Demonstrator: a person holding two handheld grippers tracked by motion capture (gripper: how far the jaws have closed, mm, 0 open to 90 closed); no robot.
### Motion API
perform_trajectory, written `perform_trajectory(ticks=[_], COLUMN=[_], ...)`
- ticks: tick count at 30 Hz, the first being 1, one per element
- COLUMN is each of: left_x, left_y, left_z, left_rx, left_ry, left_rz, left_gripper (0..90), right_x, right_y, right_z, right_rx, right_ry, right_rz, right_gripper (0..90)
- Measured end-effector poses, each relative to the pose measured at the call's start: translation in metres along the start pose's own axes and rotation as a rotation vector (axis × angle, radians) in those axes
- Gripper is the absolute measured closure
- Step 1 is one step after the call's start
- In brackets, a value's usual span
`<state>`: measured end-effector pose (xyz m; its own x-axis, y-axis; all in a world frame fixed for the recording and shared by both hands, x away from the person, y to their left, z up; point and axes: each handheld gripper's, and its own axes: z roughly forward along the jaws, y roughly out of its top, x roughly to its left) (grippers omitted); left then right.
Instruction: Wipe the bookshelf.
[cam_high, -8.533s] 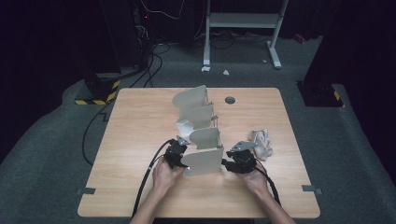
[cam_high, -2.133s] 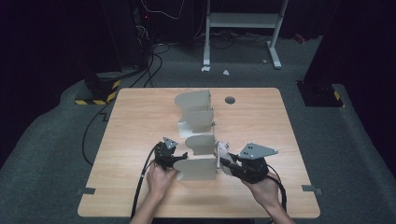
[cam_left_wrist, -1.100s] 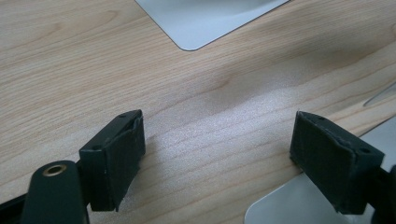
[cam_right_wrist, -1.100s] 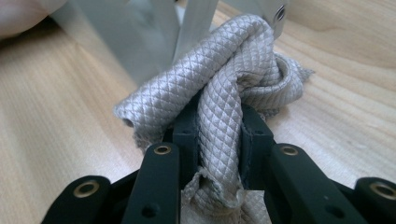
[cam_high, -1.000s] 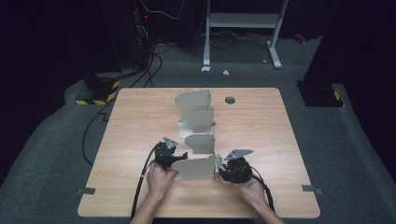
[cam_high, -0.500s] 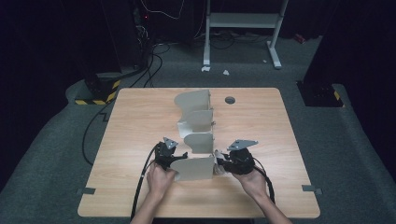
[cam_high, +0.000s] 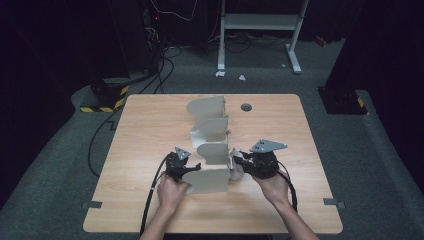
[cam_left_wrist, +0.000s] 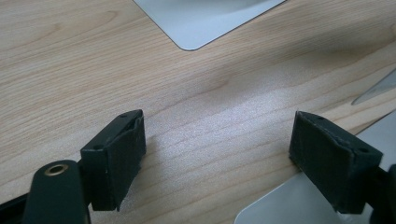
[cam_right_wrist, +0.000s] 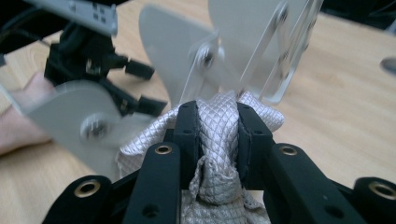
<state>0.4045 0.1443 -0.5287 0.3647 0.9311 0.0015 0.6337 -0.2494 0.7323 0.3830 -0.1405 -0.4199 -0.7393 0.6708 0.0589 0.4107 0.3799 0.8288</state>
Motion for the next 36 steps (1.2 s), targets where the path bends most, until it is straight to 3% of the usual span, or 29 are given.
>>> perform_trajectory(ticks=[15, 20, 27, 30, 36], left_x=[0.0, 0.0, 0.0, 0.0, 0.0], left_y=[0.0, 0.0, 0.0, 0.0, 0.0], left_z=[0.0, 0.0, 0.0, 0.0, 0.0], left_rx=[-0.003, -0.004, -0.003, -0.004, -0.004], left_ry=[0.0, 0.001, -0.001, 0.001, -0.001], left_rz=[-0.002, -0.003, -0.002, -0.002, -0.002], left_gripper=[19.2, 19.2, 19.3, 19.3, 19.3], right_x=[-0.002, -0.005, -0.007, -0.01, -0.015], right_y=[0.021, 0.028, 0.018, 0.006, -0.007], right_z=[-0.006, -0.012, 0.007, 0.018, 0.037], right_rx=[-0.079, -0.138, -0.071, -0.033, 0.02], right_ry=[-0.014, -0.002, -0.01, -0.002, 0.014], right_rz=[-0.027, -0.013, -0.019, 0.01, 0.023], right_gripper=[75.9, 76.3, 76.7, 76.8, 77.9])
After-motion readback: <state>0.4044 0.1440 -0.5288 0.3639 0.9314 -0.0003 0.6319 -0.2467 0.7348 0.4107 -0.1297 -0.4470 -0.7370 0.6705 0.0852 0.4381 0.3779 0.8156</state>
